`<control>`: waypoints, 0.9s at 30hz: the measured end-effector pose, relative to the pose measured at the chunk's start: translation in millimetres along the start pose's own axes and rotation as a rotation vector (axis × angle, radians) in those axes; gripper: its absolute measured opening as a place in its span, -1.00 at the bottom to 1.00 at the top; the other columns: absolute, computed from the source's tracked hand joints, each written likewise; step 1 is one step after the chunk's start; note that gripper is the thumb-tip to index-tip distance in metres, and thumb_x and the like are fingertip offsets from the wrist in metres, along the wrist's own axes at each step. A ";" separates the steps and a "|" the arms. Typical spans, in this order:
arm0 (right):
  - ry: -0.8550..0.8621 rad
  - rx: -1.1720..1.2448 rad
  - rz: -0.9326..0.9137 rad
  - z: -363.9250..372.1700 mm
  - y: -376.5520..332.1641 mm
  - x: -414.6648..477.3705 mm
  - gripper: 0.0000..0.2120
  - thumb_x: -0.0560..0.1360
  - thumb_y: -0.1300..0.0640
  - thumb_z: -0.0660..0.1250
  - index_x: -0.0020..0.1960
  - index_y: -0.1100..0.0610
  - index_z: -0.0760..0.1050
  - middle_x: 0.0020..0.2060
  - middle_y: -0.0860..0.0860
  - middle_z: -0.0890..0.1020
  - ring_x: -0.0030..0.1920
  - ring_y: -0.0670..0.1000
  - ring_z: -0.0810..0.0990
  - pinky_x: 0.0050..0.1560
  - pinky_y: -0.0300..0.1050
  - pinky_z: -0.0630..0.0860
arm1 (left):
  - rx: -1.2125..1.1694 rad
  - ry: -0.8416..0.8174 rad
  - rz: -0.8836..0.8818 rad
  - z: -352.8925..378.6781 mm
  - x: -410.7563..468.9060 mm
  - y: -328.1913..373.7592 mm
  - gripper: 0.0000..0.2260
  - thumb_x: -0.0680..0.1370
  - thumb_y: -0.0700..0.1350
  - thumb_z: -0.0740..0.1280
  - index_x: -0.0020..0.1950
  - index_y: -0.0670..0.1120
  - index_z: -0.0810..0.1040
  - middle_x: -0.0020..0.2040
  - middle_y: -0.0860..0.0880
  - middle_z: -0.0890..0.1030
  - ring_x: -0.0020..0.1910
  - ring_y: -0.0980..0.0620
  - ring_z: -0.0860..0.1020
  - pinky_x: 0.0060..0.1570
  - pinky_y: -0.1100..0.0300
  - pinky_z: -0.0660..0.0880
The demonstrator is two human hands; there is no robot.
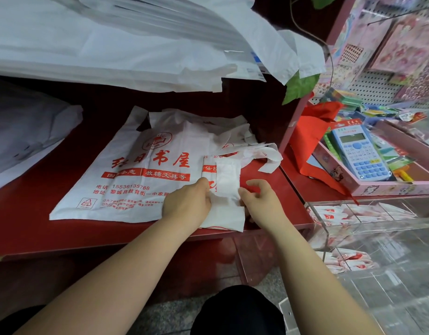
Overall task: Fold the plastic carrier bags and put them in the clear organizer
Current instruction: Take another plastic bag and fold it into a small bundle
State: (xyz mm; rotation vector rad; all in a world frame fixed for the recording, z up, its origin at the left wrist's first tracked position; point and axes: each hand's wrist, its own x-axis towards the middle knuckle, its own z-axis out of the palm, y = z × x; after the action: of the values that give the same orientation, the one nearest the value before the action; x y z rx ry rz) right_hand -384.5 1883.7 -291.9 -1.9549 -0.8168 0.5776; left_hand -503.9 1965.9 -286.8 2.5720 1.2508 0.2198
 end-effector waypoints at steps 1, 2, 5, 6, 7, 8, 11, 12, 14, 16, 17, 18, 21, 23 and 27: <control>0.012 0.019 -0.028 0.9 0.7 -3.8 -0.74 0.52 0.13 0.26 0.17 0.15 0.35 -0.40 -0.05 0.47 -0.40 -0.13 0.43 -0.36 -0.34 0.34 | -0.019 -0.028 0.008 -0.2 0.4 -0.9 -0.73 0.63 -0.09 0.07 0.32 0.03 0.34 0.17 -0.04 0.54 0.09 -0.07 0.50 -0.07 0.13 0.38; 0.011 0.032 -0.059 1.8 1.5 -8.0 -0.78 0.51 0.13 0.29 0.12 0.12 0.34 -0.42 -0.07 0.45 -0.40 -0.15 0.43 -0.37 -0.39 0.34 | -0.036 -0.053 0.009 -0.2 0.9 -2.0 -0.68 0.63 -0.09 0.07 0.38 0.09 0.31 0.27 -0.01 0.49 0.18 -0.06 0.47 0.00 0.13 0.38; -0.013 0.072 -0.124 3.8 7.4 -14.8 -0.71 0.46 0.22 0.35 0.11 0.09 0.32 -0.38 -0.08 0.48 -0.37 -0.16 0.43 -0.31 -0.41 0.36 | -0.060 -0.104 -0.008 0.9 3.0 -3.1 -0.65 0.64 -0.09 0.07 0.41 0.12 0.31 0.39 0.01 0.39 0.29 -0.05 0.40 0.17 0.13 0.36; -0.008 0.084 -0.130 4.0 9.0 -15.6 -0.68 0.45 0.25 0.36 0.12 0.08 0.32 -0.33 -0.08 0.50 -0.38 -0.17 0.42 -0.30 -0.41 0.36 | -0.085 -0.110 -0.007 0.4 3.3 -2.9 -0.65 0.63 -0.09 0.08 0.42 0.10 0.31 0.39 0.01 0.39 0.29 -0.05 0.40 0.18 0.12 0.36; 0.002 0.092 -0.137 4.1 10.4 -16.1 -0.65 0.44 0.27 0.36 0.13 0.06 0.32 -0.28 -0.09 0.51 -0.40 -0.19 0.41 -0.31 -0.42 0.36 | -0.119 -0.104 -0.003 -1.4 2.7 -3.2 -0.65 0.63 -0.07 0.09 0.42 0.09 0.31 0.37 0.00 0.41 0.28 -0.05 0.41 0.17 0.11 0.37; 0.019 0.099 -0.147 4.6 11.7 -16.2 -0.64 0.43 0.28 0.36 0.13 0.05 0.31 -0.23 -0.11 0.51 -0.44 -0.21 0.41 -0.32 -0.42 0.37 | -0.148 -0.076 0.004 -3.6 1.4 -4.1 -0.65 0.63 -0.05 0.11 0.42 0.07 0.31 0.33 -0.01 0.45 0.25 -0.05 0.43 0.15 0.11 0.39; 0.070 0.086 -0.202 6.2 15.8 -16.0 -0.63 0.43 0.30 0.35 0.13 0.04 0.32 -0.09 -0.17 0.47 -0.48 -0.26 0.41 -0.31 -0.44 0.39 | -0.152 0.125 0.092 -10.2 -10.6 -11.5 -0.67 0.61 0.01 0.15 0.38 0.06 0.36 0.21 0.05 0.50 0.16 0.04 0.47 -0.01 0.20 0.39; 0.080 0.070 -0.224 6.4 17.4 -16.2 -0.64 0.43 0.31 0.35 0.13 0.05 0.33 -0.05 -0.16 0.46 -0.47 -0.26 0.41 -0.30 -0.45 0.40 | -0.165 0.202 0.154 -10.8 -18.1 -14.8 -0.68 0.60 0.00 0.17 0.35 0.06 0.41 0.18 0.07 0.51 0.13 0.07 0.48 -0.05 0.25 0.36; 0.102 0.038 -0.271 6.4 19.2 -16.1 -0.67 0.43 0.32 0.34 0.10 0.05 0.35 0.02 -0.08 0.44 -0.42 -0.26 0.43 -0.28 -0.45 0.39 | -0.164 0.296 0.359 -10.0 -32.5 -19.2 -0.72 0.55 -0.02 0.23 0.22 0.00 0.55 0.13 0.04 0.58 0.09 0.04 0.52 -0.02 0.23 0.38; 0.139 0.037 -0.322 6.4 20.2 -17.2 -0.68 0.43 0.36 0.34 0.05 0.05 0.36 0.03 -0.02 0.41 -0.37 -0.28 0.44 -0.24 -0.48 0.38 | -0.030 0.281 0.525 3.1 -41.1 -23.0 -0.65 0.46 0.06 0.17 0.11 -0.02 0.62 0.10 0.03 0.62 0.06 0.03 0.58 0.06 0.16 0.45; 0.166 0.041 -0.357 6.8 21.4 -18.4 -0.69 0.43 0.37 0.34 0.03 0.06 0.37 0.04 0.01 0.40 -0.35 -0.29 0.44 -0.21 -0.50 0.37 | 0.061 0.249 0.574 12.5 -42.7 -25.3 -0.59 0.43 0.10 0.13 0.11 -0.01 0.62 0.11 0.03 0.63 0.08 0.04 0.58 0.11 0.16 0.44; 0.194 0.041 -0.408 7.3 23.2 -20.5 -0.72 0.43 0.36 0.34 0.02 0.08 0.38 0.06 0.04 0.41 -0.31 -0.30 0.45 -0.17 -0.52 0.36 | 0.130 0.181 0.589 18.6 -43.1 -27.1 -0.55 0.42 0.12 0.09 0.11 -0.01 0.62 0.11 0.04 0.62 0.10 0.06 0.59 0.12 0.17 0.46; 0.258 -0.107 -0.668 7.3 36.5 -29.0 -0.81 0.43 0.15 0.28 0.04 0.13 0.47 0.19 0.08 0.43 0.07 -0.17 0.46 0.14 -0.44 0.32 | 0.244 -0.013 0.575 26.6 -43.7 -29.7 -0.49 0.40 0.16 0.04 0.10 -0.02 0.64 0.11 0.04 0.63 0.08 0.10 0.60 0.06 0.12 0.49; 0.205 -0.371 -0.881 5.2 52.5 -33.1 -0.70 0.43 0.07 0.24 0.14 0.11 0.41 0.23 0.11 0.46 0.24 0.00 0.38 0.30 -0.26 0.20 | 0.241 -0.016 0.547 26.9 -42.4 -29.6 -0.45 0.40 0.18 0.01 0.14 -0.04 0.62 0.16 0.02 0.60 0.14 0.11 0.57 0.07 0.09 0.50; 0.156 -0.765 -1.003 4.6 68.3 -35.1 -0.54 0.40 -0.04 0.18 0.25 0.13 0.33 0.20 0.10 0.55 0.29 0.02 0.33 0.38 -0.13 0.06 | 0.269 -0.070 0.555 25.3 -43.1 -25.3 -0.17 0.27 0.23 -0.38 0.52 -0.01 -0.06 0.41 0.12 -0.21 0.37 0.26 -0.22 0.33 0.23 -0.30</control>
State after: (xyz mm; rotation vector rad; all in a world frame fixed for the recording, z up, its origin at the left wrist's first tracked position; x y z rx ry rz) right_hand -389.9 1835.5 -351.6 -1.8352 -1.9059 -0.5570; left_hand -542.9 1942.4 -319.4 3.0804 0.5446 0.0687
